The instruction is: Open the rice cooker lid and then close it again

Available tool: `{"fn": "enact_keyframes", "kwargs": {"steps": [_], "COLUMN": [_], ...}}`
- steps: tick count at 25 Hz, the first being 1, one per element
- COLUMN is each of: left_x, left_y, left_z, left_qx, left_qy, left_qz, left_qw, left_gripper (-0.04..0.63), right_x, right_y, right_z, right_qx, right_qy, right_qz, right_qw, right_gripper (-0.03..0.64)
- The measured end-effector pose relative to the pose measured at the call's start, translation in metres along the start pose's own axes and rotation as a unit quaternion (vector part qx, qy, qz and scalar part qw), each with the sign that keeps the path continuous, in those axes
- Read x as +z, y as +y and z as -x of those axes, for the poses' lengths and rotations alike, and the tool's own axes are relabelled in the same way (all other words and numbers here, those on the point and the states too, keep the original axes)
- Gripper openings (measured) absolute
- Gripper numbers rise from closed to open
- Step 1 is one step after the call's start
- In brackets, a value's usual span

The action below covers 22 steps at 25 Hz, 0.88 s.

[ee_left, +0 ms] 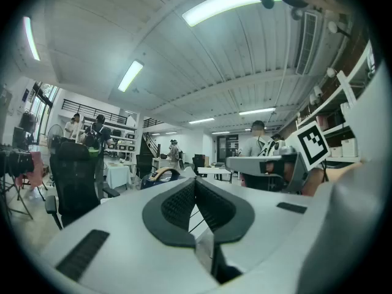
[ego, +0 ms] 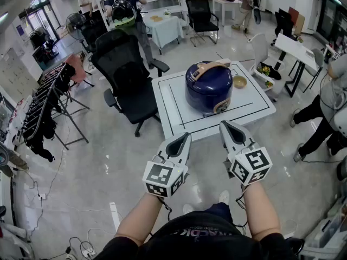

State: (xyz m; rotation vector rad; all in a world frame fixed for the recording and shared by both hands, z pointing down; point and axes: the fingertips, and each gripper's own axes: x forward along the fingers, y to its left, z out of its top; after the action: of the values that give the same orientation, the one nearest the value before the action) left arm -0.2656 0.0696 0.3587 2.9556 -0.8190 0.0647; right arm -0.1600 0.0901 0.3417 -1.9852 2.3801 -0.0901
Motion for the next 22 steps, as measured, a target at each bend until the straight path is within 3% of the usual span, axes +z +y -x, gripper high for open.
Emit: {"fn": "enact_keyframes", "kwargs": {"steps": [15, 20, 22], "left_x": [0.008, 0.013, 0.015], "left_y": [0.019, 0.028, 0.031], "left_z": [-0.055, -0.094, -0.11], "left_qx": [0.038, 0.065, 0.072], "left_qy": [-0.014, -0.018, -0.019], "left_qz": [0.012, 0.015, 0.015], "left_qw": [0.9991, 0.9976, 0.9971], "left_gripper": [0.003, 0.012, 0.08], "right_x": [0.007, 0.013, 0.015], "right_y": [-0.055, -0.092, -0.107], "right_z": [-0.03, -0.055, -0.066], "right_qx": [0.019, 0.048, 0.056], "right_qy": [-0.007, -0.01, -0.01], "right_qz": [-0.01, -0.009, -0.001], "right_qw": [1.0, 0.999, 0.998], "right_gripper": [0.006, 0.096, 0.123]}}
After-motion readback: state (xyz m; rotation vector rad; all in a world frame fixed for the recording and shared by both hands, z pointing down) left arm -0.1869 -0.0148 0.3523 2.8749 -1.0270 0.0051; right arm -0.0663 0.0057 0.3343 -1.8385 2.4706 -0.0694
